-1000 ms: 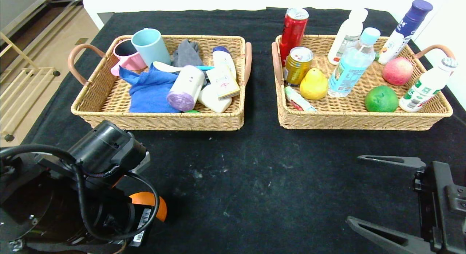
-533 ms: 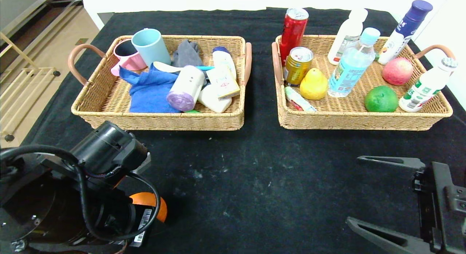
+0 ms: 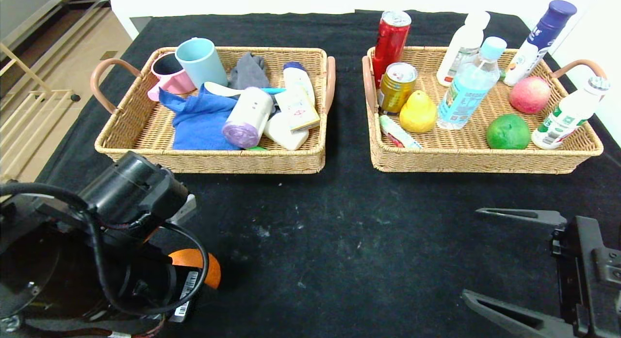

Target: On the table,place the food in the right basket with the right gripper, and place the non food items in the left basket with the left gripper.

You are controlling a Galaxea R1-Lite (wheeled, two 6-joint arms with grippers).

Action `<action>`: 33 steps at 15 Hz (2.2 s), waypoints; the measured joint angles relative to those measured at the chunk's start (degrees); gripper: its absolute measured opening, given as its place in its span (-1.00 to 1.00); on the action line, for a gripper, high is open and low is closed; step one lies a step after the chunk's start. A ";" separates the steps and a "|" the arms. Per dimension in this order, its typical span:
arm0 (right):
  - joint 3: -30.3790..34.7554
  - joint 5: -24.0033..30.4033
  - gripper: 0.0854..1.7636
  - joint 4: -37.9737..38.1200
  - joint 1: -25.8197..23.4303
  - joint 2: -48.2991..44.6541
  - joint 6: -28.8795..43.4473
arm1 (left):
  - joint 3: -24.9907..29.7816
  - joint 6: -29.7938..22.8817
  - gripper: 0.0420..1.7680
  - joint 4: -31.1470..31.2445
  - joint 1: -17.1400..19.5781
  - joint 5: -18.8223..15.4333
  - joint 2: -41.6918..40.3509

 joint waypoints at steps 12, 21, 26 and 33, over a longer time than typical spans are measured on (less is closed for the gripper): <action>-0.74 -1.21 0.94 0.61 0.00 -2.69 0.33 | -11.74 0.06 0.20 -5.64 -13.78 1.49 0.88; -3.15 -5.78 0.94 5.08 -0.07 -7.36 0.55 | -27.71 0.44 0.19 -5.90 -22.56 3.36 14.73; -5.68 -5.86 0.94 10.03 -0.74 -10.73 0.77 | -36.45 0.24 0.19 -6.19 -22.93 -0.45 21.94; -6.42 -6.67 0.94 10.36 -1.12 -14.08 0.82 | -40.39 -0.02 0.19 -8.42 -23.34 -5.94 28.66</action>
